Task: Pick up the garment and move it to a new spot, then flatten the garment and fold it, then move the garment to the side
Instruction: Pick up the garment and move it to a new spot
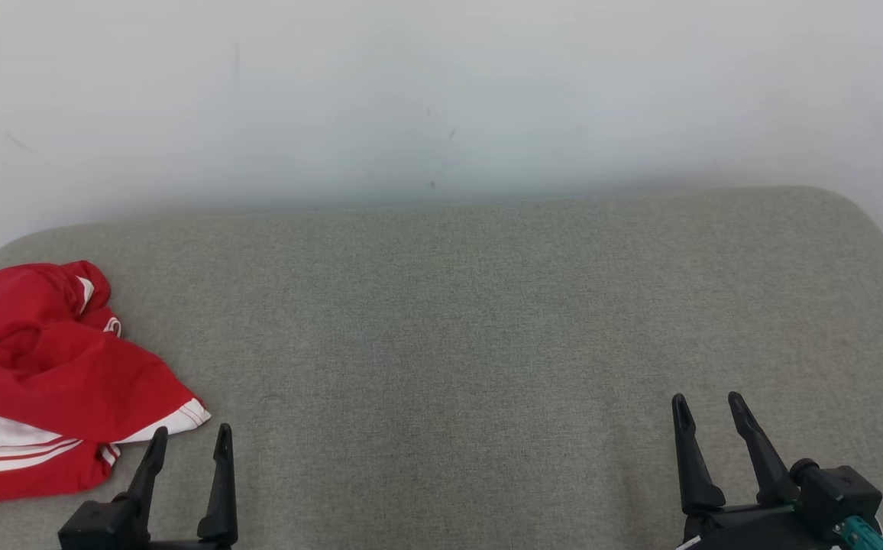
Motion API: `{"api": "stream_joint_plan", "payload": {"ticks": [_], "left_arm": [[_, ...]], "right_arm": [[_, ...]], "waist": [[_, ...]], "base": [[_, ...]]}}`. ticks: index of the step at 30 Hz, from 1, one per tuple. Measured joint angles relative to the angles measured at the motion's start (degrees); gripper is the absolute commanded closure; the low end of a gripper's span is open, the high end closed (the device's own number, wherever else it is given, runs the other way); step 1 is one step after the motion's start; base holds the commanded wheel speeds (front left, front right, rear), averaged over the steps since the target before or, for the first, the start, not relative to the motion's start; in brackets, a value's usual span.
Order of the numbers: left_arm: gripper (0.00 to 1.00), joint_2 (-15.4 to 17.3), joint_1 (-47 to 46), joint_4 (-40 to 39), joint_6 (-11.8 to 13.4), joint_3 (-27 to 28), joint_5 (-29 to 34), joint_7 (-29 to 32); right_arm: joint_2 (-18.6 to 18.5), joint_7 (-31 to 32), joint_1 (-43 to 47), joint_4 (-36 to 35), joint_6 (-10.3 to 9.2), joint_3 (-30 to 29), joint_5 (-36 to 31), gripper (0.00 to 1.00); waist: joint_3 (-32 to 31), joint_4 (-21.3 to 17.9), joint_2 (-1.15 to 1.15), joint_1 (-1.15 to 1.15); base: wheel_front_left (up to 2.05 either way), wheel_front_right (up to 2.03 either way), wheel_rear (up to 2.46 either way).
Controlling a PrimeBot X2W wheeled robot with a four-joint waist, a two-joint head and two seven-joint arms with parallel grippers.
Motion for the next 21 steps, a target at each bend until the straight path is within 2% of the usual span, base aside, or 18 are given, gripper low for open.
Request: {"api": "stream_joint_plan", "payload": {"ticks": [11, 21], "left_arm": [[0.0, 0.02, -0.08, 1.11, 1.05, 0.14, -0.56, -0.31], [0.0, 0.08, -0.42, 1.7, 2.49, 0.54, -0.56, -1.38]], "right_arm": [[0.0, 0.37, 0.27, -0.01, 0.0, 0.1, 0.0, 0.0], [-0.19, 0.31, 0.64, -0.26, 0.0, 0.67, 0.48, 0.0]], "waist": [[0.22, 1.05, 0.0, 0.0], [0.81, 5.62, 0.0, 0.0]], "base": [[0.0, 0.0, 0.0], [0.0, 0.0, 0.0]]}}
